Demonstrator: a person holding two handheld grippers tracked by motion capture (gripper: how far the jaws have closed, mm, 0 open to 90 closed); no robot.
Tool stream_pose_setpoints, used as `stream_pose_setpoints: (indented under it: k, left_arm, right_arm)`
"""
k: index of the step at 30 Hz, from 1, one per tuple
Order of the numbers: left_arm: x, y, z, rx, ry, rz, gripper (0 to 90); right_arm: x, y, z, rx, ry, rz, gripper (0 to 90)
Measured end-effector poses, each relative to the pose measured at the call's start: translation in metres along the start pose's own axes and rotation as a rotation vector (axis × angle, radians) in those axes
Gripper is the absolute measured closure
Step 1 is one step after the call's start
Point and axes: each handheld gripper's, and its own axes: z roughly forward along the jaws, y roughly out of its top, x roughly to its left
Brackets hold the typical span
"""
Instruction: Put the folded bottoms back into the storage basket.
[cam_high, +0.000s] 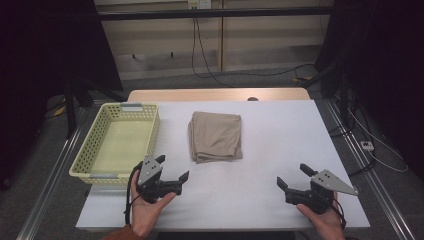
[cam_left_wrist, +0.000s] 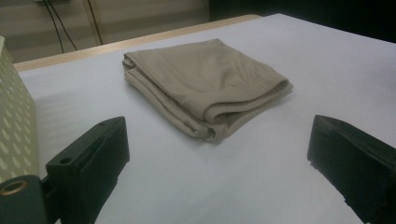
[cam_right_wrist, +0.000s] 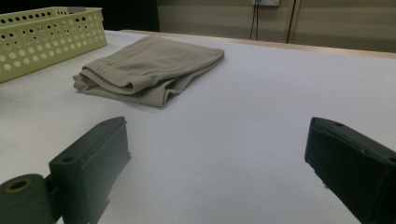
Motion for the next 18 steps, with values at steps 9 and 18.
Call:
stream_pose_setpoints:
  k: [9,18]
  left_arm:
    - [-0.002,0.016,0.019,0.012,-0.023,0.003,5.2]
    - [0.002,0.03,0.034,0.014,-0.017,0.001,5.8]
  right_arm:
    - [0.001,0.001,-0.002,-0.004,0.001,-0.014,5.5]
    - [0.001,0.0,-0.003,0.0,-0.001,-0.009,5.5]
